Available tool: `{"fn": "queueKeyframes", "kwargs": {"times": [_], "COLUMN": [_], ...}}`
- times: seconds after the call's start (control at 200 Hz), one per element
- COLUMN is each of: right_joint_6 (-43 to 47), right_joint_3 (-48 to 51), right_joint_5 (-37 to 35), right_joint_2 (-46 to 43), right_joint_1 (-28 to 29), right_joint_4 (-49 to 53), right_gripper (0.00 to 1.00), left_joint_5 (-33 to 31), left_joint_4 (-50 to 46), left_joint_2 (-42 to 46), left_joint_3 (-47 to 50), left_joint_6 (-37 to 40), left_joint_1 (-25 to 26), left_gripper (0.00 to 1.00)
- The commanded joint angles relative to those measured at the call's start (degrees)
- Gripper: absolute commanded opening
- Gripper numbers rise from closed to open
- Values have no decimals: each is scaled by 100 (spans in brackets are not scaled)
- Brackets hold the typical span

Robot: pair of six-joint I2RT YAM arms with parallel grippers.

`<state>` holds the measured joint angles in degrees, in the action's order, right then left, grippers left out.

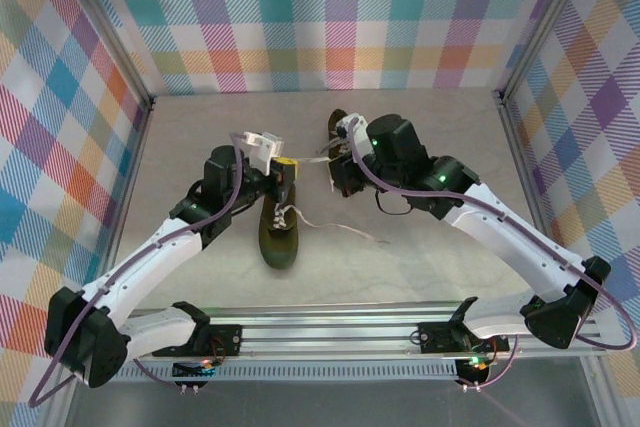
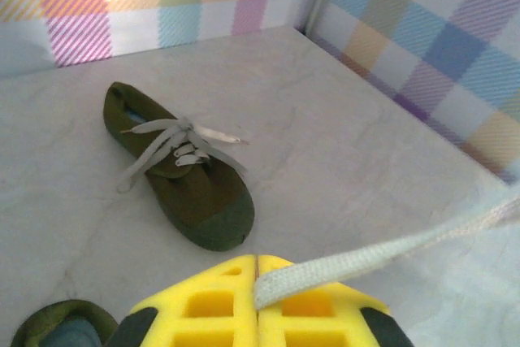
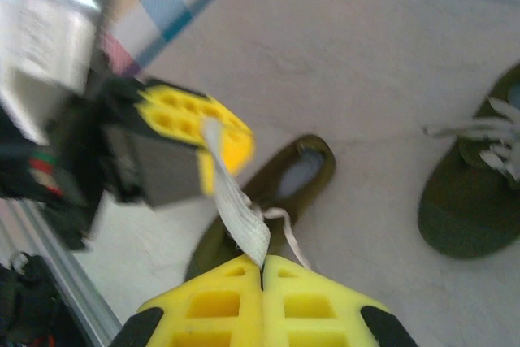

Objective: Tie the shoes

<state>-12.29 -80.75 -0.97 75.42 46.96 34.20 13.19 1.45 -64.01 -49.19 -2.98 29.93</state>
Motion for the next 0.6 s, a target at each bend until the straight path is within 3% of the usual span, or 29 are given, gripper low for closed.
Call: {"fn": "queueKeyframes", "kwargs": {"times": [0.0, 0.05, 0.155, 0.195, 0.285, 0.415, 0.595], "right_joint_6": [272, 500, 631, 567, 142, -245, 166], "right_joint_3": [489, 692, 1292, 1508, 1721, 2005, 1909], "right_joint_5": [-151, -183, -748, -1015, -1269, -1045, -544], "right_joint_2": [333, 464, 298, 186, 219, 572, 1581], "right_joint_1": [176, 351, 505, 431, -29, -602, -671], "right_joint_4": [462, 482, 117, 2, 243, 590, 642], "right_gripper": [1, 11, 55, 64, 67, 67, 65], "left_joint_5": [-664, -938, -1393, -1488, -1562, -1579, -1414], "left_joint_4": [-337, -524, -845, -944, -1141, -1332, -1540], "left_joint_2": [324, 369, 422, 416, 362, 279, 166], "left_joint_3": [177, 224, 328, 343, 290, 120, -112], "left_joint_6": [-193, -339, -671, -818, -1137, -1530, -1771], "left_joint_1": [21, 17, -52, -111, -278, -467, -589], "left_gripper": [0, 0, 0, 0, 0, 0, 0]}}
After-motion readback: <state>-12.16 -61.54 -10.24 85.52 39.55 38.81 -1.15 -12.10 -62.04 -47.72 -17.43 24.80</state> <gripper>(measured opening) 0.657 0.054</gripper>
